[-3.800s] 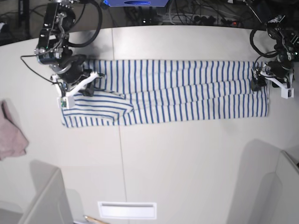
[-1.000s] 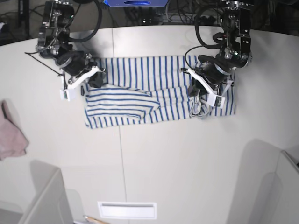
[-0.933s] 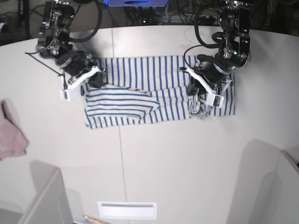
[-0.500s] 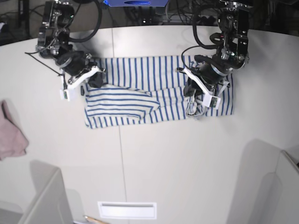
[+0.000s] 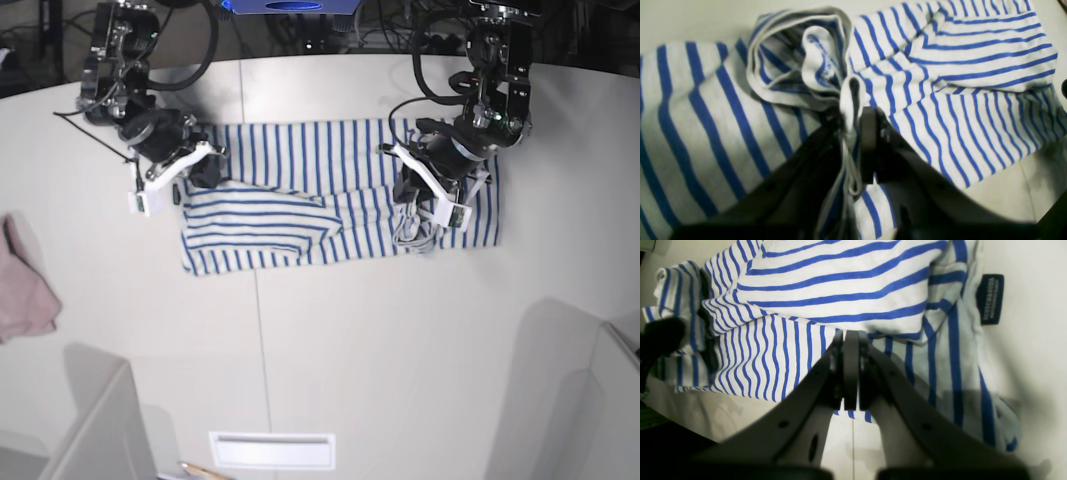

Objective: Fold the T-shirt properly
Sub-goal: 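Fold the held strip end over toward the middle with the left gripper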

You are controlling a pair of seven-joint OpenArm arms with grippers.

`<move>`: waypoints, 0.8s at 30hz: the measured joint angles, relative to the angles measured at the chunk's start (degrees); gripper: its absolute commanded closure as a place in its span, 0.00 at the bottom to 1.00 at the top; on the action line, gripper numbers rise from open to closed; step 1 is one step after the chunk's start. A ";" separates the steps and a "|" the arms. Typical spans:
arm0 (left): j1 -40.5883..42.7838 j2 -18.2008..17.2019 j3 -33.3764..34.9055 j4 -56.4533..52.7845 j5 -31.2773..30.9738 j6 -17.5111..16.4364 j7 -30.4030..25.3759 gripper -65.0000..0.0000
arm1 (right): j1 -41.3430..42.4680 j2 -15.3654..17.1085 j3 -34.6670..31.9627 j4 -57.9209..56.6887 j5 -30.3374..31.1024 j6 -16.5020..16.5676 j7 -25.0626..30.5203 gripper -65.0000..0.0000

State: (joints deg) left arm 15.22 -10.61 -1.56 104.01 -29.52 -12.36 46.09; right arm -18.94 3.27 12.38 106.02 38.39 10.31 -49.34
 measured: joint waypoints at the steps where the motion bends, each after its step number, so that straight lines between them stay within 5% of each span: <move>1: 0.02 0.00 0.00 -0.35 -0.07 0.00 0.02 1.00 | 0.02 0.00 0.00 0.00 0.00 0.00 0.00 1.00; 3: 0.00 0.04 0.00 -0.74 -0.13 0.00 0.00 0.98 | 0.00 0.00 0.00 0.00 0.02 0.00 0.02 1.00; 7: -0.50 0.13 0.04 -0.92 -0.24 0.02 0.26 0.67 | 0.02 -0.04 0.00 0.04 0.00 0.00 0.00 1.00; 12: -2.54 0.63 4.61 -1.05 0.33 0.20 0.02 0.42 | 0.28 -0.33 0.00 0.04 0.22 0.00 0.00 1.00; 20: -5.66 0.92 16.61 -3.10 -0.37 0.00 -0.04 0.36 | 0.31 -0.31 0.00 0.04 0.20 0.00 0.00 1.00; 24: -4.31 1.03 14.38 0.90 -0.63 -0.07 0.44 0.37 | 0.70 -0.59 2.12 0.04 0.35 0.00 -0.48 1.00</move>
State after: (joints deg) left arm 10.92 -9.58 12.82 104.90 -30.15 -12.43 46.52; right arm -18.24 2.68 14.50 106.06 38.74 10.31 -49.82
